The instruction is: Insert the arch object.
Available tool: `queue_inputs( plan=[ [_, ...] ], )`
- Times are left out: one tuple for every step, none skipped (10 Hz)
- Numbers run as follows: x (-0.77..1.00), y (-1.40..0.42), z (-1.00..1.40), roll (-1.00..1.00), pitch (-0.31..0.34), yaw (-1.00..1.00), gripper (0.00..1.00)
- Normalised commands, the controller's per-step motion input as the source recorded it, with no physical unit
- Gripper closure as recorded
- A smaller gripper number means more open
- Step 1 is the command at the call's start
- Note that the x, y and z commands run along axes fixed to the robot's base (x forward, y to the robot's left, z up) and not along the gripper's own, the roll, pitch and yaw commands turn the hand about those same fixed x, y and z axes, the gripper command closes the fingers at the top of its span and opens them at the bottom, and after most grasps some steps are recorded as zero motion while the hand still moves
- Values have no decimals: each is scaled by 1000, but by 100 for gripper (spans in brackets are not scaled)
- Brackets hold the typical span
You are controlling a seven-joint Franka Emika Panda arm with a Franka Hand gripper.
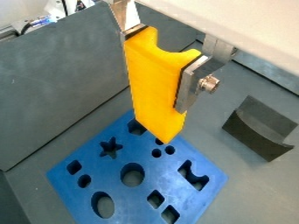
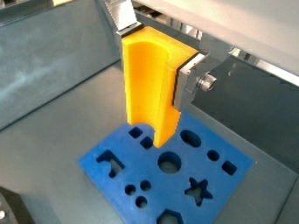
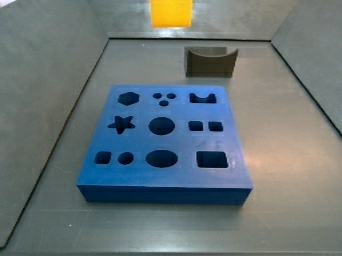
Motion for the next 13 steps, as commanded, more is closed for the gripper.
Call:
queue_inputs(
  plan=[
    [97, 120, -951, -121, 0, 17, 100],
    [111, 166, -1000, -90, 0, 0, 100],
    [431, 131, -969, -90, 10, 0, 100],
    [549, 109, -911, -96, 30, -51, 100],
    [626, 180, -831, -77, 94, -120, 100],
    [634, 200, -800, -56, 73, -106, 100],
    [797, 269, -823, -116, 19, -143, 100],
    [663, 291, -860, -99, 0, -166, 100],
    [380, 226, -831, 0, 34, -66, 100],
    [54, 74, -460, 106, 27, 11, 100],
    [0, 0, -26, 0, 0, 0, 100],
    [0, 20, -131, 0, 0, 0, 100],
    [231, 69, -280, 183, 6, 0, 100]
  ],
)
